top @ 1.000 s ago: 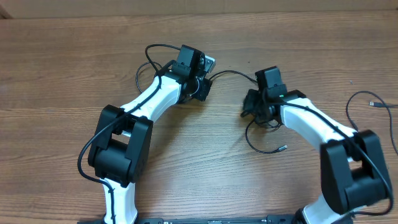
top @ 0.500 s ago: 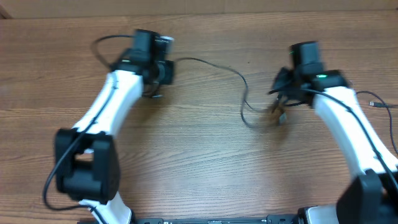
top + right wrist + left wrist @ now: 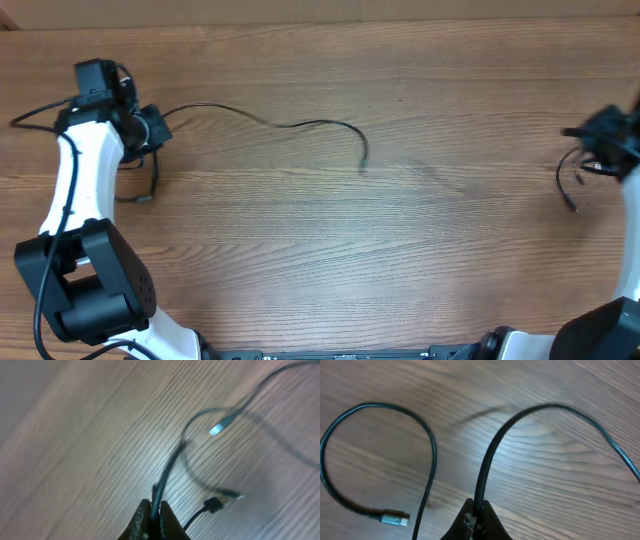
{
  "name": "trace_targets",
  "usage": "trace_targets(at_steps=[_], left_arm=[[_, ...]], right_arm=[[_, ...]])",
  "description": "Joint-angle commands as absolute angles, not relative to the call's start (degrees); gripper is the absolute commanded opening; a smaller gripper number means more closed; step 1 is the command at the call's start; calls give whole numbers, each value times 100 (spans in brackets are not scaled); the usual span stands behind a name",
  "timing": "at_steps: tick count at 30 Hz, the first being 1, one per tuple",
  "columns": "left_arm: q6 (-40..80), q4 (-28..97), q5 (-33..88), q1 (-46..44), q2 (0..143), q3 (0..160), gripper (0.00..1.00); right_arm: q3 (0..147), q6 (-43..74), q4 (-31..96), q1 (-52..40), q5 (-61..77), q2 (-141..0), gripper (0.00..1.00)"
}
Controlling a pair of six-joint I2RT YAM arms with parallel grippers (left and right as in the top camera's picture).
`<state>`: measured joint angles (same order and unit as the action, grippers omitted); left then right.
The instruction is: Untangle cables
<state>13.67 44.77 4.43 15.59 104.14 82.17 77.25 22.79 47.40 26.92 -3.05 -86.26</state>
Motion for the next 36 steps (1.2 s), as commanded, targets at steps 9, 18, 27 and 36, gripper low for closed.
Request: trace_targets(at_steps=[9,18,27,36], left_arm=[[1673,4530,751,1400,10307,8265,4],[1627,4563,725,701,10328,8265,4],[1629,4587,707,62,10383,8265,4],[1632,4777,707,-469,10383,8263,4]], right_arm=[[8361,1299,3444,2936,1704,-8560,4],[8718,1514,1968,2891,1850,-8562,4],[8718,864,676,2926,242,-9588,4],[8847,864,-945,3273,5,-11155,4]])
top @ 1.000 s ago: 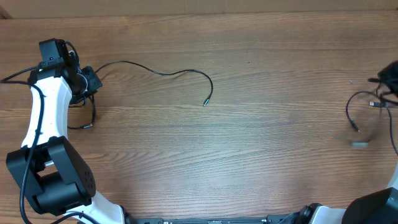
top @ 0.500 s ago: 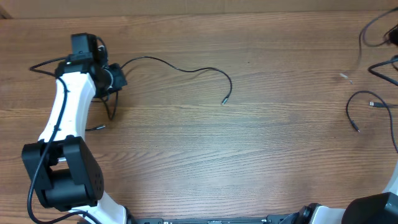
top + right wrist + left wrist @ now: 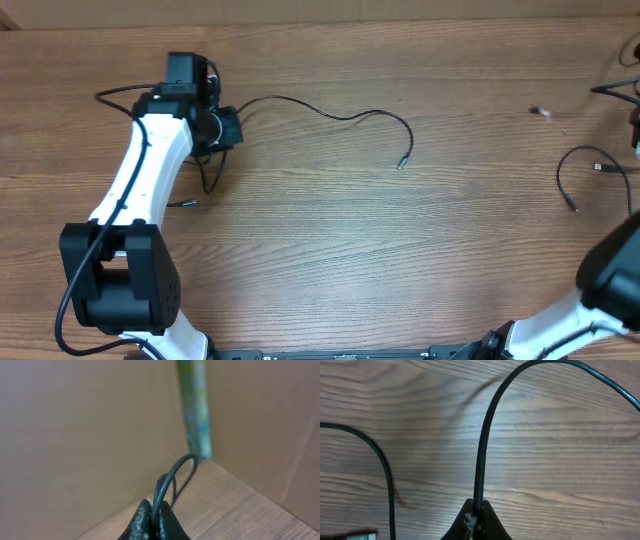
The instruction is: Untangle cables
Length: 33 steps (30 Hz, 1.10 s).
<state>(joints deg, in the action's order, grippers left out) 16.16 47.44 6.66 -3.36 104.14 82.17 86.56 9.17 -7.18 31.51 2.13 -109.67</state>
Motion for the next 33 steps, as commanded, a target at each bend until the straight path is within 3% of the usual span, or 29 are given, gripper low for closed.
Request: trace_targets(at_steps=[1,12,15,18,20,21,25,33], left_arm=[[1632,4779,707,-521,10383,8263,4],[1632,4775,705,-1162,10383,8265,4],[1632,4779,707,-1249,10381,8265,4],[1634,4779,709,-1319,10383,8265,4],[1638,4781,711,-1354,10383,8263,4],[1645,4781,709,-1374,10381,8263,4],[1653,4779,707,-1433,10383,8263,4],[1699,4700,921,-1441,10383,8263,5]], right_arm=[[8932,862,-998,3291,5,-11312,4],[10639,917,-141,3345,60,-13227,4],[10753,1291,-54,3319,338,-13526,13],[10770,1839,-12,3301,528,-13657,43],[10770,2064,14,3293,526,-13677,86],[10772,2102,19,3291,532,-13675,100],[11063,2102,650,3293,993,-13522,100],[12243,2104,3990,3301,1087,-12822,100]])
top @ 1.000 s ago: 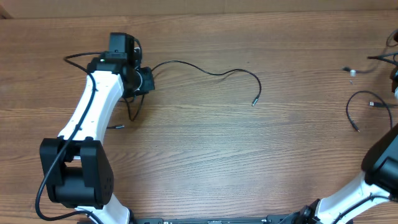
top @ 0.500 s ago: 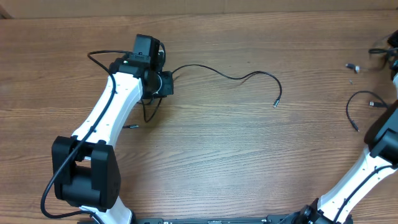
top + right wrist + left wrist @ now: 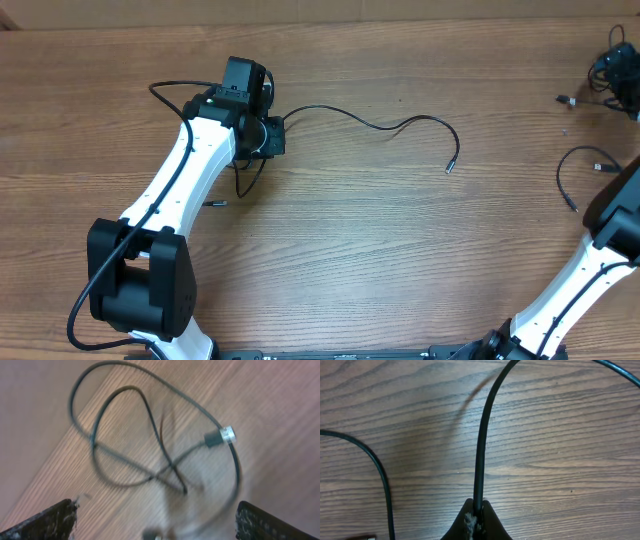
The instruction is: Untangle cables
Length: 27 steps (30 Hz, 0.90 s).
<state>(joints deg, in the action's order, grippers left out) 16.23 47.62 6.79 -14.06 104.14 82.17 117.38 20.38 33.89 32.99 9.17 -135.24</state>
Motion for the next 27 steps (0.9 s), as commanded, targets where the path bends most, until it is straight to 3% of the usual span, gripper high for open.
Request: trace_targets(at_steps=[1,8,15,19,27], left_arm=[[1693,4604,1280,-1446,10381,8263,4],[-287,3103,5721,-1540,10379,8267,4],[259,1149,8250,-1400,10377,8267,4],[1555,497,7424,-1214,10377,8267,4],[4056,2377,2963,-792,10377,8265,4]], right_arm=[[12278,2104,4311,3301,1232,-12737,100],[12261,1935,6442,3030,2674,-12516,100],[12254,856,7728,2340,3232,-12514,100],[12252,816,7859,1855,3225,-12516,100],[12219,526,7907,1033,2897,-12516,100]])
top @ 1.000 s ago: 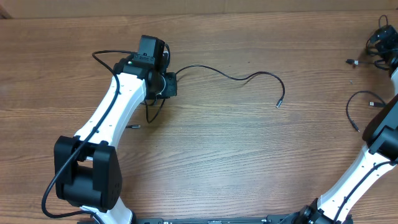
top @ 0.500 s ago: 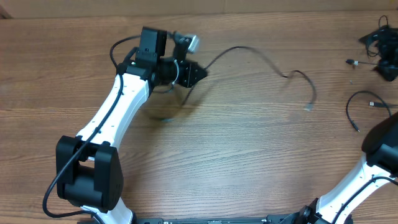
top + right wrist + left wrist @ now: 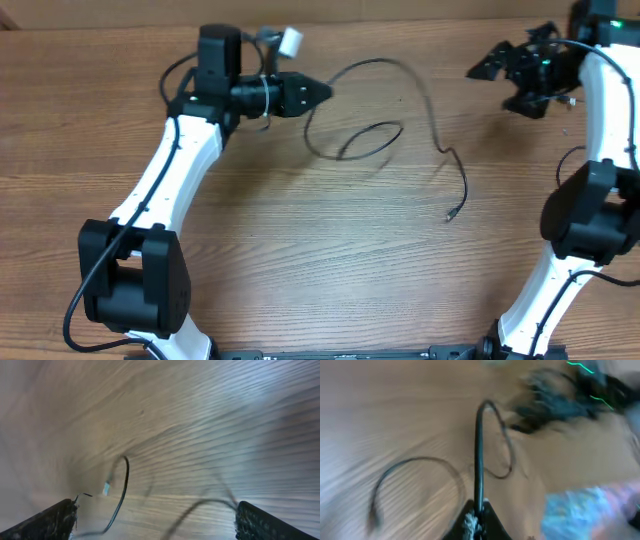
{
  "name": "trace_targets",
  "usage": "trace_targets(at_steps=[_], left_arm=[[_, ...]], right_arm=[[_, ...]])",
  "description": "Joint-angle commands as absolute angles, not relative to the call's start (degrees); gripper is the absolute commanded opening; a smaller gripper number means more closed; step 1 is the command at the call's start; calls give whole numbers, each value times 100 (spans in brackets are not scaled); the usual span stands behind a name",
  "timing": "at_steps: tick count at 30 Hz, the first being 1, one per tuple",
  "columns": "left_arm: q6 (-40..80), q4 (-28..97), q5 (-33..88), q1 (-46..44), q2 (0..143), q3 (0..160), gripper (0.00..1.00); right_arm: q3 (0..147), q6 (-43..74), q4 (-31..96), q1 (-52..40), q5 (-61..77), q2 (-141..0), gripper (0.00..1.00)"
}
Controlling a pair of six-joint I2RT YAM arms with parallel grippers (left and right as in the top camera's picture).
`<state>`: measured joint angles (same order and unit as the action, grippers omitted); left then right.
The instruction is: Untangle cables
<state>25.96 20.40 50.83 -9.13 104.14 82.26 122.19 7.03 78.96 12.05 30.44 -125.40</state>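
A long black cable point(image 3: 432, 110) lies looped over the middle back of the wooden table point(image 3: 300, 260). Its free plug point(image 3: 451, 214) rests right of centre. My left gripper point(image 3: 318, 93) is at the back left, pointing right, shut on this cable. The blurred left wrist view shows the cable point(image 3: 479, 475) rising out of the shut left gripper point(image 3: 477, 516). My right gripper point(image 3: 492, 78) hangs open at the back right, apart from the cable. In the right wrist view the right gripper point(image 3: 157, 520) holds nothing, and a black cable point(image 3: 122, 485) with a pale plug lies beyond it.
A short arc of another black cable point(image 3: 566, 152) shows at the right edge, partly behind the right arm. A brown cardboard wall point(image 3: 400, 8) runs along the back of the table. A white tag point(image 3: 289, 40) sticks up near the left wrist.
My left gripper, still shut on the cable, has moved toward the back and turned to point right. The cable is now looped, its plug nearer the front. My open right gripper has moved left from the back corner.
At first each gripper was shut on a cable, left at the far left, right at the right edge. Then the left had carried its cable rightward while the right held its cable up by the back wall. Later the right stood open above its dropped cable. Now it is further left.
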Motion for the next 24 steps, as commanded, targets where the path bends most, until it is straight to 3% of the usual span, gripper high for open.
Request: trace_targets(at_steps=[1,7,18,20,24], left_arm=[[4348,2659,2379,-784,10377,8265,4],[5341,3621,368,-790,10377,8265,4],[5367,4224,-276,-794,10377,8263,4],[5426,4346,-467,-794,10379,8263,12],[5400,4434,-648,-784,10377,8263,52]], right_arm=[[12215,526,7907,945,2899,-12516,100],[12101,530,7789,355,2655,-12516,100],[11050,589,6910,-447,1730,-12529,100],[10757,591,6702,-526,1592,-12529,100],[10224,593,6388,-567,1588,-12529,100]])
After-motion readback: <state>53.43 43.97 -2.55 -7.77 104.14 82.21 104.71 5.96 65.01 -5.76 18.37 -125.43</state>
